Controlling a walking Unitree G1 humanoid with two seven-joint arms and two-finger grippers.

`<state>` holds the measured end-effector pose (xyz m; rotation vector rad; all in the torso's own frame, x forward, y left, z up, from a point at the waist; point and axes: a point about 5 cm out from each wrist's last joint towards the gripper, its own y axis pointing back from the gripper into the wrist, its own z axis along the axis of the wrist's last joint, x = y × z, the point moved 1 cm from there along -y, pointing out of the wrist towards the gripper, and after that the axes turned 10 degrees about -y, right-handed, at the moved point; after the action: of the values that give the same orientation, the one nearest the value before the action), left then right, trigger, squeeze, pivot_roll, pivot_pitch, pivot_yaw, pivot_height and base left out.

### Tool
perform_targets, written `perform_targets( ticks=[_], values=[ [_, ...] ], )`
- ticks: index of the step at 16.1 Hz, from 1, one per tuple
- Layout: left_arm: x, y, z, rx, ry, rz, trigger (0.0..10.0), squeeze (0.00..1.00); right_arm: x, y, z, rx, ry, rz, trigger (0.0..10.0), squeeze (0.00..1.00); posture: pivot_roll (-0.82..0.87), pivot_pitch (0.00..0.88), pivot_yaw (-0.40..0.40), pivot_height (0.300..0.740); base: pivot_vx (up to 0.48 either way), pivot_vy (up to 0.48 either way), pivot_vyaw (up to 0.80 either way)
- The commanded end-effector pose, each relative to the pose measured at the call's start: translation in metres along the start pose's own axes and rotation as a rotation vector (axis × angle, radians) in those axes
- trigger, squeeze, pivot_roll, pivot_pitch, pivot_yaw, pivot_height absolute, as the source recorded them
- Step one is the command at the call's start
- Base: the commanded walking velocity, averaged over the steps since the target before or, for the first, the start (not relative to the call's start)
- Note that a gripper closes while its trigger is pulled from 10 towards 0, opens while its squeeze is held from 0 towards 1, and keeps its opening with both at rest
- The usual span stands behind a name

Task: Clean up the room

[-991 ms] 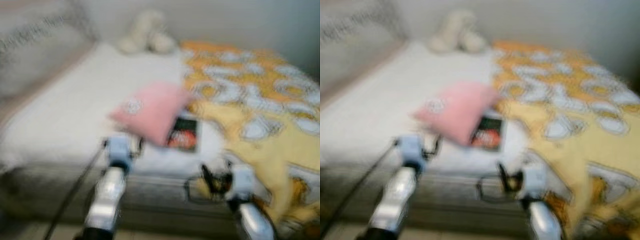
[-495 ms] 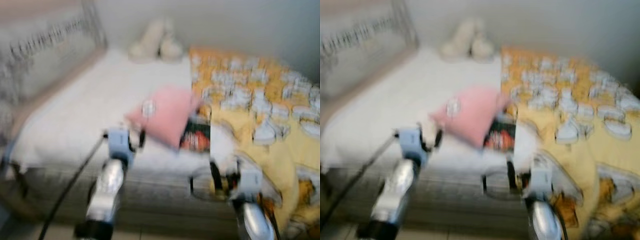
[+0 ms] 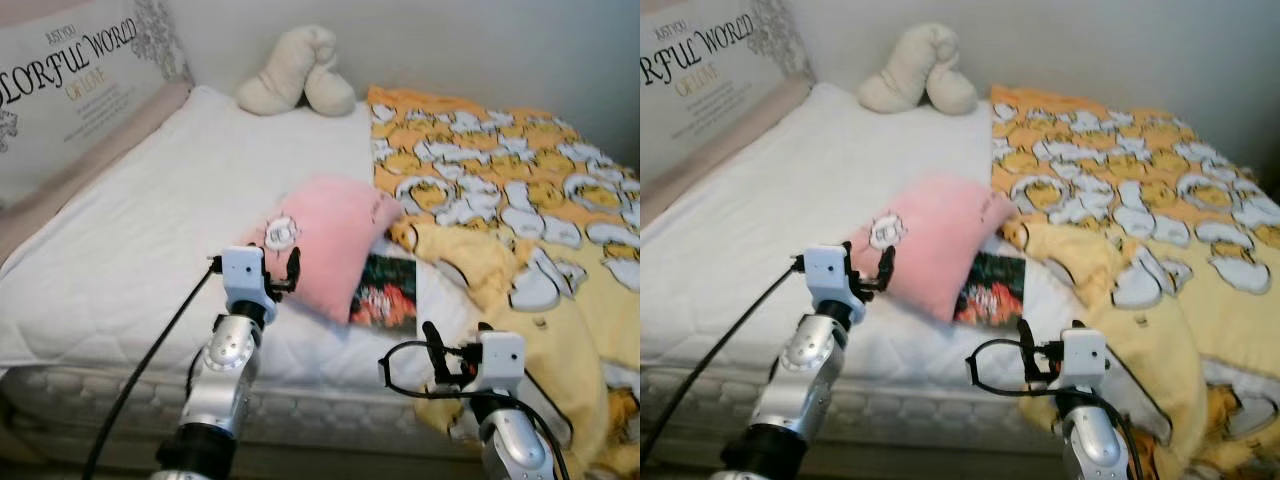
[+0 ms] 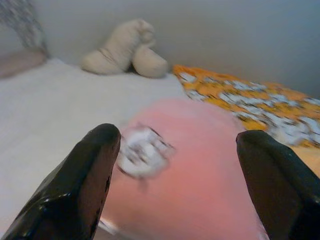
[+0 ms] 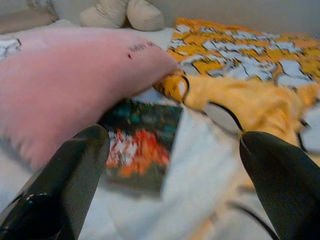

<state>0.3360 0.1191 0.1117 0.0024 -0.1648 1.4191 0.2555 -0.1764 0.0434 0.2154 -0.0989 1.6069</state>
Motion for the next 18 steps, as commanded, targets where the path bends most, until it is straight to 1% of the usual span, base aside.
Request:
perform_targets(
  ticks=[1,3,4,5,6,7,8,9,10,11,12,13,14,15,16,17,18],
  values=[
    [0.012,-0.003,0.004,-0.016,-0.019,0.022,10.0,0.0,0.009,-0.003,0.002,-0.017,-0.012,0.02,10.0,0.0,0.07,0.0,-0.026,0.74,0.48,0.0,0.0],
    [0.015,-0.003,0.005,-0.019,-0.029,0.031,10.0,0.0,0.012,-0.001,0.001,-0.017,-0.011,0.025,10.0,0.0,0.07,0.0,-0.023,0.74,0.48,0.0,0.0],
    [0.017,-0.004,0.007,-0.024,-0.041,0.03,10.0,0.0,0.013,-0.001,0.004,-0.023,-0.025,0.026,10.0,0.0,0.07,0.0,-0.023,0.74,0.48,0.0,0.0],
    [0.021,-0.006,0.01,-0.034,-0.056,0.033,10.0,0.0,0.016,-0.006,0.012,-0.038,-0.043,0.031,10.0,0.0,0.06,0.0,-0.022,0.74,0.48,0.0,0.0],
    [0.021,-0.006,0.01,-0.034,-0.056,0.033,10.0,0.0,0.016,-0.006,0.012,-0.038,-0.043,0.031,10.0,0.0,0.06,0.0,-0.022,0.74,0.48,0.0,0.0],
    [0.032,-0.013,0.017,-0.045,-0.065,0.059,10.0,0.0,0.015,-0.017,0.03,-0.07,-0.06,0.02,10.0,0.0,0.05,0.0,-0.024,0.74,0.48,0.0,0.0],
    [0.05,-0.029,0.033,-0.063,-0.109,0.095,10.0,0.0,0.008,-0.033,0.056,-0.119,-0.109,-0.009,10.0,0.0,0.04,0.0,-0.026,0.74,0.48,0.0,0.0],
    [0.06,-0.044,0.041,-0.016,-0.157,0.099,10.0,0.0,0.001,-0.047,0.064,-0.101,-0.264,-0.058,10.0,0.0,0.04,0.0,-0.023,0.74,0.472,0.0,0.0],
    [0.064,-0.049,0.042,0.019,-0.188,0.106,10.0,0.0,-0.001,-0.052,0.065,-0.081,-0.346,-0.072,10.0,0.0,0.04,0.0,-0.023,0.74,0.244,0.0,0.0],
    [0.06,-0.059,0.031,0.166,-0.193,-0.007,10.0,0.0,-0.003,-0.063,0.065,-0.037,-0.448,-0.067,10.0,0.0,0.04,0.0,-0.026,0.74,0.0,0.0,0.0],
    [0.057,-0.06,0.018,0.304,-0.155,-0.099,10.0,0.0,-0.003,-0.067,0.062,-0.005,-0.482,-0.063,10.0,0.0,0.03,0.0,-0.023,0.74,0.0,0.0,0.0],
    [0.054,-0.059,0.01,0.392,-0.062,-0.14,10.0,0.0,0.003,-0.07,0.059,0.039,-0.522,-0.028,10.0,0.0,0.03,0.001,-0.023,0.74,0.0,0.0,0.0],
    [0.052,-0.061,0.009,0.433,-0.016,-0.163,10.0,0.0,0.007,-0.071,0.053,0.085,-0.547,-0.011,10.0,0.0,0.02,0.018,-0.018,0.74,0.0,0.0,0.0],
    [0.049,-0.062,0.01,0.445,0.012,-0.184,10.0,0.0,0.009,-0.07,0.049,0.112,-0.574,-0.001,10.0,0.0,0.01,0.03,-0.01,0.74,0.0,0.0,0.0],
    [0.047,-0.064,0.012,0.448,0.02,-0.199,10.0,0.0,0.012,-0.068,0.043,0.139,-0.625,0.004,10.0,0.0,-0.01,0.049,-0.006,0.74,0.0,0.0,0.0],
    [0.044,-0.067,0.016,0.451,0.021,-0.215,10.0,0.0,0.018,-0.069,0.036,0.172,-0.686,-0.004,10.0,0.0,-0.01,0.095,-0.003,0.74,0.0,0.0,0.0],
    [0.044,-0.068,0.018,0.45,0.025,-0.215,10.0,0.0,0.02,-0.071,0.035,0.177,-0.693,-0.007,10.0,0.0,-0.01,0.095,-0.003,0.74,0.0,0.0,0.0]
  ],
)
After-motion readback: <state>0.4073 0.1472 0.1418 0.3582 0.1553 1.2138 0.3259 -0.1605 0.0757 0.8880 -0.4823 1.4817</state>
